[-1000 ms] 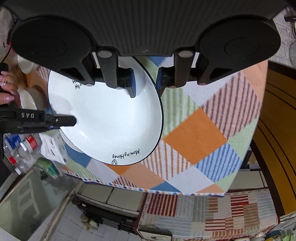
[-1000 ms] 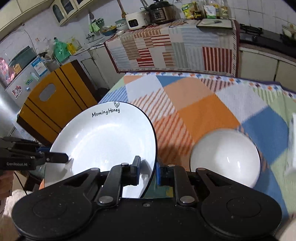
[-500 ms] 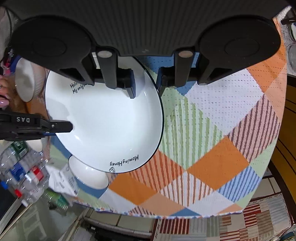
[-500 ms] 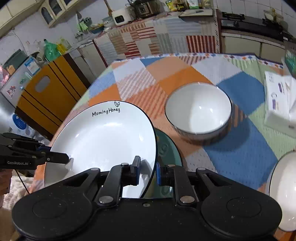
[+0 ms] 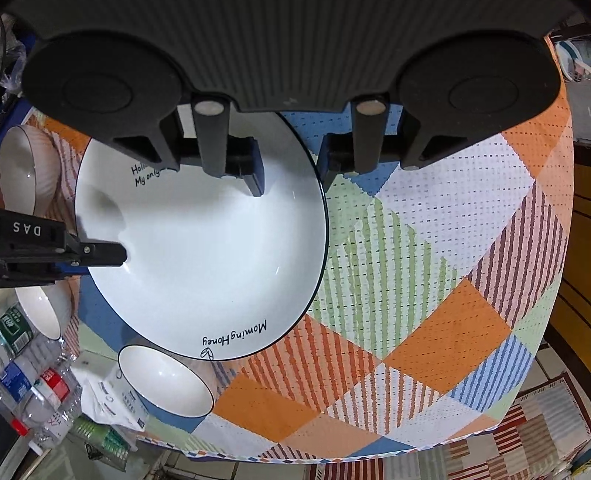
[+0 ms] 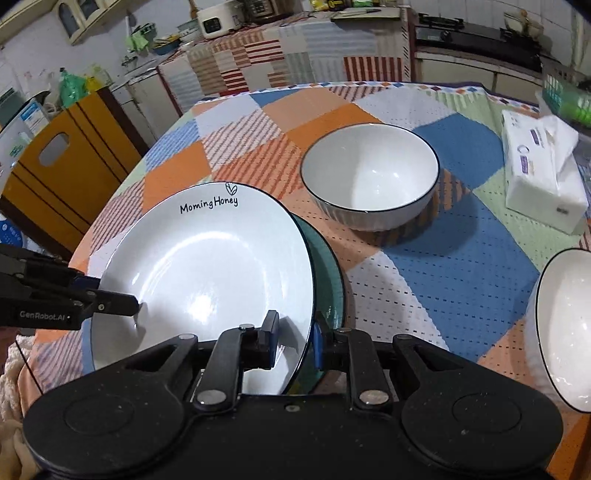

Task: Organize plates and bowls
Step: 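Lift the Morning Honey plate and lower it onto the stacked plates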

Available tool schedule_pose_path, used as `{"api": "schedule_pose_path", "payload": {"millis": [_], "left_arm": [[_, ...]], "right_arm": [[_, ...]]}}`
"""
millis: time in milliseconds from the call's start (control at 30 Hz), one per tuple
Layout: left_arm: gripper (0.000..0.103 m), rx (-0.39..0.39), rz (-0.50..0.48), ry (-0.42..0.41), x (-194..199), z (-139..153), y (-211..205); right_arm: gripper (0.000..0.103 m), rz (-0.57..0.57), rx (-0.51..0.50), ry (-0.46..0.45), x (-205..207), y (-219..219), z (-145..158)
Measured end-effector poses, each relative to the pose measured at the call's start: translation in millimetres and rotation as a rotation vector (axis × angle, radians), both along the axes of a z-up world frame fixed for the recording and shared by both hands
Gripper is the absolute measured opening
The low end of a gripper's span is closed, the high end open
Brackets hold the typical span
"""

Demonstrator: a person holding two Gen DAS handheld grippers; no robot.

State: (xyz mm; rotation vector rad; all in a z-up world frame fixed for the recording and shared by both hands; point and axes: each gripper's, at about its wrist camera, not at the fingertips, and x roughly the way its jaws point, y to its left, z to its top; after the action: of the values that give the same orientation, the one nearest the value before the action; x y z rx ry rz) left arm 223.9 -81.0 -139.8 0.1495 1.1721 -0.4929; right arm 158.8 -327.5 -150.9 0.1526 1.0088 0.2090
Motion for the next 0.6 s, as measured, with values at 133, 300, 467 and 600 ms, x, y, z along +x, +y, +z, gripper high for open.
{"api": "schedule_pose_path", "payload": {"millis": [133,300,467,600], "left_arm": [[0.030,0.063,-0.020,-0.012,-0.6,-0.7,-9.1],[0.030,0.162,-0.030,-0.057,-2.8,0.8,-23.6],[0.030,0.197,-0.036,-0.077,-3.4,-0.4,-30.6],[0.028,0.252,-0.068,-0.111,-11.7,-2.0,-43.8]], "right_arm": [[0.026,0.000,-0.065,0.007,-1.4,8.7,0.1],[0.029,0.035,-0.180,-0.002,-6.5,25.7,3.6],[0.030,0.043,-0.234,-0.025,-12.9,29.6,6.0],[0.033,0.075,-0.368,-0.029,-15.9,42.5,1.4]]}}
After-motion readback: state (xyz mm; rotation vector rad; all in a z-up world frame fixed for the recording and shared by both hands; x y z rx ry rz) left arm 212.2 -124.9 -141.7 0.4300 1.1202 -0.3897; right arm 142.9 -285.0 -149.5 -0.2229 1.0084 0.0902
